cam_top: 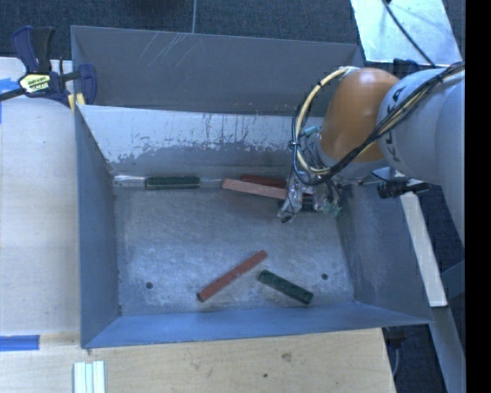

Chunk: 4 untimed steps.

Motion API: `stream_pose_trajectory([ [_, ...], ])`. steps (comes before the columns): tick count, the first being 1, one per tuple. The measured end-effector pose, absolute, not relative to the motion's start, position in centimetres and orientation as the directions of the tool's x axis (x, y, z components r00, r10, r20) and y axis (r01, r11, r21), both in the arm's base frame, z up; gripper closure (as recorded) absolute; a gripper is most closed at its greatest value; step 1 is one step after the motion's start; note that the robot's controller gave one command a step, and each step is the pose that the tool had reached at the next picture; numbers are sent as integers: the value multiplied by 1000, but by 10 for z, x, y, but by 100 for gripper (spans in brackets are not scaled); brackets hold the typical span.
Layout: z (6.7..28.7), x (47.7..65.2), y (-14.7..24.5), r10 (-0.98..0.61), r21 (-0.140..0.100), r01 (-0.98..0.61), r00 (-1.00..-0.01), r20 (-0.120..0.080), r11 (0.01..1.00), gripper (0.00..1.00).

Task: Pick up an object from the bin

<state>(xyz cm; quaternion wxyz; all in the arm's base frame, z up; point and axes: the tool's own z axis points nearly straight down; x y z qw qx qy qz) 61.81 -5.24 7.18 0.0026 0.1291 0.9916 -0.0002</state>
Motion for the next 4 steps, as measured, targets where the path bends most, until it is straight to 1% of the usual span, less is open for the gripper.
stream_pose_trajectory([
  [1, 87, 623, -53, 222, 0, 222, -975, -7, 975, 100],
  [2, 163, 625, -48, 220, 2, 220, -975, -12, 975, 100],
  [3, 104, 616, -56, 187, -1, 187, -982, 2, 982, 100],
  [4, 108, 618, -55, 186, 0, 186, -983, -4, 983, 0],
])
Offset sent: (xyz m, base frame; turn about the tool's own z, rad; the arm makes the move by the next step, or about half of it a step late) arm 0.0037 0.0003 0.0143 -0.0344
